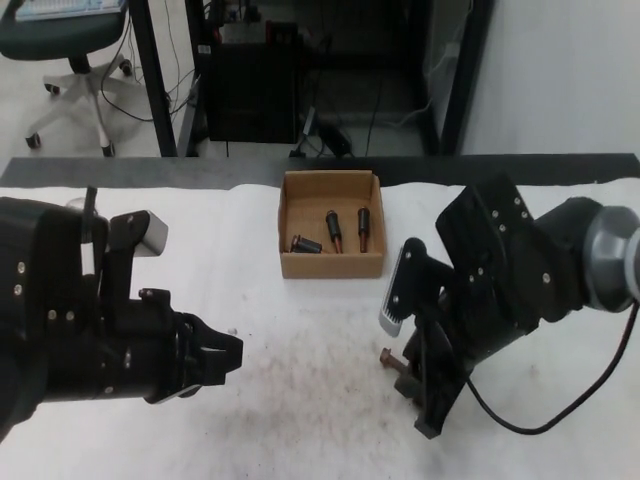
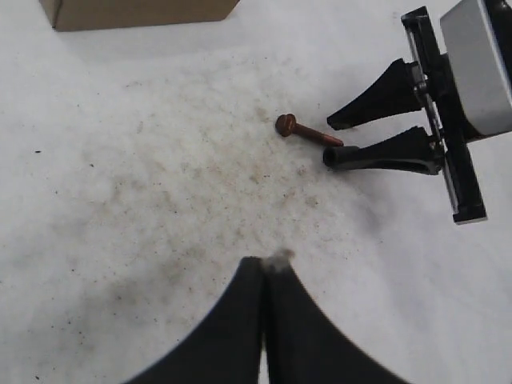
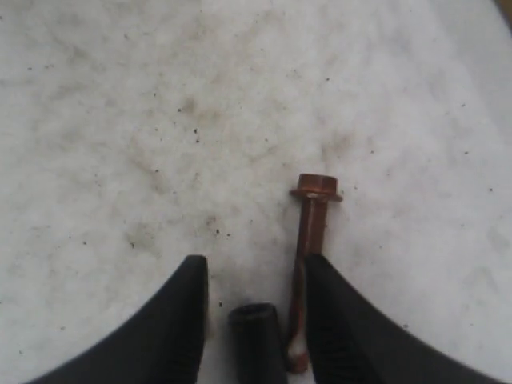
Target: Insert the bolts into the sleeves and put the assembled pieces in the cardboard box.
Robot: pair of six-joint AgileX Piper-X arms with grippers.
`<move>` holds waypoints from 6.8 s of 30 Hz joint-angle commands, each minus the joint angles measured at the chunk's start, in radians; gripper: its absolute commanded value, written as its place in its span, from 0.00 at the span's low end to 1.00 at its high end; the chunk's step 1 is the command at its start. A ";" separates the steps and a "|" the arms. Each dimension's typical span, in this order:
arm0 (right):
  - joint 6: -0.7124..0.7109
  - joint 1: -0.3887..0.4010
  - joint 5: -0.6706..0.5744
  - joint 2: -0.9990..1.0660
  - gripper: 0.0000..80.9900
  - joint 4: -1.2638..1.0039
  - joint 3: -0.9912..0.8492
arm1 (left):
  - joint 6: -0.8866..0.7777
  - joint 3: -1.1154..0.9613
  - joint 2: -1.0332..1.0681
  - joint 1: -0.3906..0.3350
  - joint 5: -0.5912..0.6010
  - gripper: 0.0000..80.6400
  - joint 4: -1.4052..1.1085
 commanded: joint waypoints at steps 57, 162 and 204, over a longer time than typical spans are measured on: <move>-0.060 -0.001 0.055 0.115 0.30 -0.207 0.000 | 0.000 -0.012 -0.010 -0.004 0.007 0.00 -0.013; 0.539 0.058 0.032 0.397 0.48 0.453 -0.588 | 0.018 -0.014 -0.010 -0.044 -0.008 0.00 -0.250; 0.469 0.057 0.095 0.440 0.01 0.443 -0.572 | 0.022 -0.012 -0.010 -0.044 -0.009 0.00 -0.250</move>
